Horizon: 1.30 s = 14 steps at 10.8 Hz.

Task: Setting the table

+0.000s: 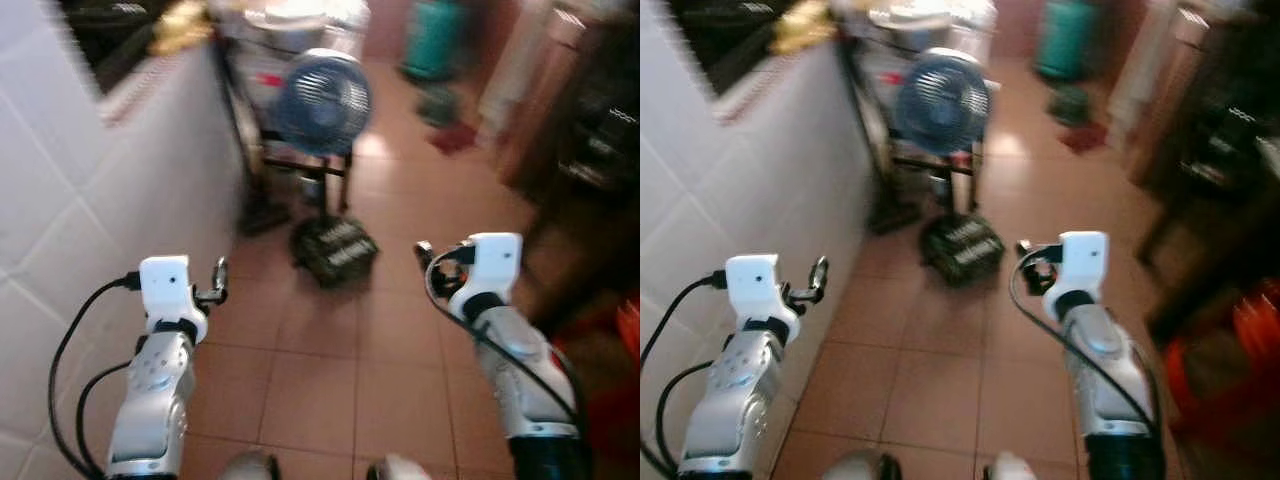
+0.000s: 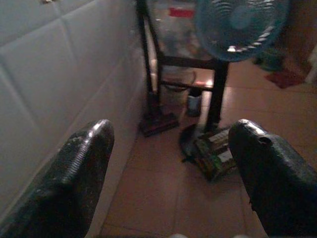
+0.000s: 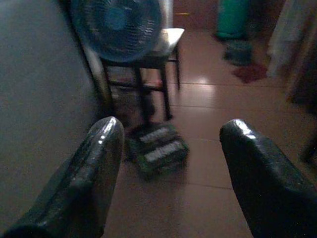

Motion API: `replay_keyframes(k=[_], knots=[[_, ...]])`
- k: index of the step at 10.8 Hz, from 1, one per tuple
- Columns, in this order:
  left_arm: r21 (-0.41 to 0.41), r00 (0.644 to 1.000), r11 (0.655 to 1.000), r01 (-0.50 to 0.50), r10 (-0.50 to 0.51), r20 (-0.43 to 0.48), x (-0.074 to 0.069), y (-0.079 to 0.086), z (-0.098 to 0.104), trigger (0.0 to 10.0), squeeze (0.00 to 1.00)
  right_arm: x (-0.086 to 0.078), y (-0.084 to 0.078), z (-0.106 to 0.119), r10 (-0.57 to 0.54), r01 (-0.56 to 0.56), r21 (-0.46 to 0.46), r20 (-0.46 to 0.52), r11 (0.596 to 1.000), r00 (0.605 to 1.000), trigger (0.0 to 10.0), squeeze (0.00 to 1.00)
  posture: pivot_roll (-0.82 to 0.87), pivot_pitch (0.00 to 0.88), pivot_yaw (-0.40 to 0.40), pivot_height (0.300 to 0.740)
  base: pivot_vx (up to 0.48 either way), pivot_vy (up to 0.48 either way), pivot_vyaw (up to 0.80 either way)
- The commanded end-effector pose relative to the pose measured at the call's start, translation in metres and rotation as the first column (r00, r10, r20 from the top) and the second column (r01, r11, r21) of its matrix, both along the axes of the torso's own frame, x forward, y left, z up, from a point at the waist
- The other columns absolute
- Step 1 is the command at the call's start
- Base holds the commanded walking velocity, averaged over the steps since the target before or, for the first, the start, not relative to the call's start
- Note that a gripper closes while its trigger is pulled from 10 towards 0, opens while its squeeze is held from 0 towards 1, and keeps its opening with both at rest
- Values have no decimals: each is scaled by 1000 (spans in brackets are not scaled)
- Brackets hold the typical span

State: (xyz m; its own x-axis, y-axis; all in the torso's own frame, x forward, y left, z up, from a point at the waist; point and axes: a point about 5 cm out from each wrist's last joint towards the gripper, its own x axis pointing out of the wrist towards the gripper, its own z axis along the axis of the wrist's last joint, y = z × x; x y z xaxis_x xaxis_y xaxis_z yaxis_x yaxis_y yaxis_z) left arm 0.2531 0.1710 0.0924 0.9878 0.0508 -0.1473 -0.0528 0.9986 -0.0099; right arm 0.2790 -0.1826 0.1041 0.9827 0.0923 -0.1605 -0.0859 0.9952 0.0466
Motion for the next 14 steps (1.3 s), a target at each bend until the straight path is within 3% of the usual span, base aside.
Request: replay_keyframes(k=[1, 3, 4, 5, 8, 10, 14], knots=[[15, 1000, 1000, -18, 18, -3, -3, 8, -1, 10000, 0, 3, 9, 6, 19, -19, -11, 22, 1000, 1000, 10000, 0, -14, 16, 62, 740, 0, 0, 0], [5, 1000, 1000, -1, 1, 10, 2, 5, 2, 10000, 0, 4, 11, 9, -1, 1, 0, 30, 1000, 1000, 10000, 0, -23, 6, 71, 740, 0, 0, 0], [5, 1000, 1000, 11, -11, 16, 5, 3, 4, 10000, 0, 5, 11, 9, -11, 12, -18, 30, 1000, 999, 10000, 0, -25, 4, 74, 740, 0, 337, 0], [7, 999, 1000, 27, -27, 19, 7, 1, 5, 10000, 0, 4, 13, 8, 28, -28, 24, 29, 999, 999, 10000, 0, -26, 5, 75, 740, 0, 454, 0], [4, 997, 997, 72, -72, 37, 6, -6, 6, 10000, 0, 7, 3, 7, -24, 24, -20, 15, 999, 1000, 10000, 0, -24, 5, 73, 740, 0, 469, 0], [14, 993, 996, 91, -92, 70, 6, -8, 9, 10000, 0, 8, 2, 5, -95, 95, -9, -1, 995, 995, 10000, 0, -26, 5, 74, 740, 0, 234, -700], [-26, 982, 989, 148, -143, 122, 7, -17, 15, 10000, 0, 14, 6, 14, -58, 57, 26, 33, 998, 998, 10000, 0, -23, 14, 62, 740, 0, 0, -728]])
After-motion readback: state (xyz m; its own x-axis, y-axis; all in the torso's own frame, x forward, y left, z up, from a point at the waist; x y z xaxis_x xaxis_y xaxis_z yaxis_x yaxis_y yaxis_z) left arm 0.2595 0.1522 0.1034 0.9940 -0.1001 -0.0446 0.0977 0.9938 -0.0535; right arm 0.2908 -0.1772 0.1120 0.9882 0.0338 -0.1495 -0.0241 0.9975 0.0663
